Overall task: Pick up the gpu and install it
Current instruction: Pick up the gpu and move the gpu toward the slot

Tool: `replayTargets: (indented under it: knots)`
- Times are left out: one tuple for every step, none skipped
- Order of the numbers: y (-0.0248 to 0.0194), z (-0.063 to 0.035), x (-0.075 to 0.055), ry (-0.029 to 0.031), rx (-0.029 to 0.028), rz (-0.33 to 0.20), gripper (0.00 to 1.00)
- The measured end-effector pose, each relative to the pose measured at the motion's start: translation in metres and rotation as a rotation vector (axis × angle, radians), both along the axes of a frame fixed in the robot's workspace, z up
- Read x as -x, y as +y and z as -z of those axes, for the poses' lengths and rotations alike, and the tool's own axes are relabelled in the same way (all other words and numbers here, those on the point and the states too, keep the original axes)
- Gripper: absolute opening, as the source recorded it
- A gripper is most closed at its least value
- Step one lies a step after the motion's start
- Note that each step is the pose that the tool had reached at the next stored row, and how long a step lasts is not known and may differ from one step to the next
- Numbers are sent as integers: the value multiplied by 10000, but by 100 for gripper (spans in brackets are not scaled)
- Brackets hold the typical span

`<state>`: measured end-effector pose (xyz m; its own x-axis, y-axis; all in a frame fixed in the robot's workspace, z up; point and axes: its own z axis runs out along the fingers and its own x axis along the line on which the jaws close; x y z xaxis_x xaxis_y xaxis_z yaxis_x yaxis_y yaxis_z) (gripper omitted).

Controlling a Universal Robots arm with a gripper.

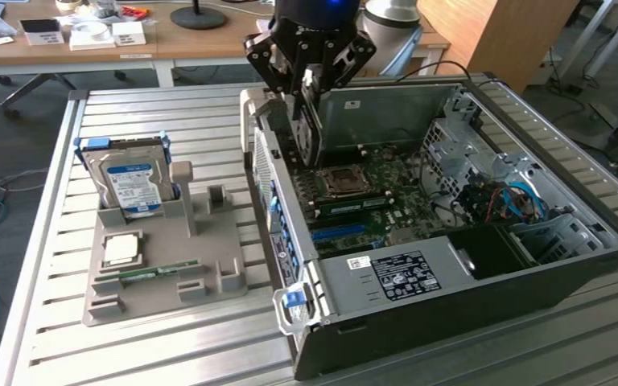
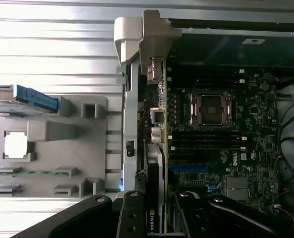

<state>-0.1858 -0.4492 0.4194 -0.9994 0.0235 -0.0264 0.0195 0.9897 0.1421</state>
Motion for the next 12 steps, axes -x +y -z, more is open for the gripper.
replayTargets:
  knots:
    - [0,0,-14,0,-7,0,27]
    - [0,0,-31,0,-15,-1,27]
    - [0,0,-45,-1,-23,-1,27]
    - [0,0,-60,-1,-31,-1,27]
    - [0,0,-75,0,-38,-1,27]
    - [0,0,-90,0,-46,-1,27]
    - [0,0,-106,0,-54,0,27]
    - [0,0,-121,-1,-63,0,27]
    - [0,0,-136,0,-71,1,27]
    - [0,0,-154,0,-80,0,27]
    - [0,0,-169,0,-89,0,27]
    - [0,0,-185,0,-97,0,27]
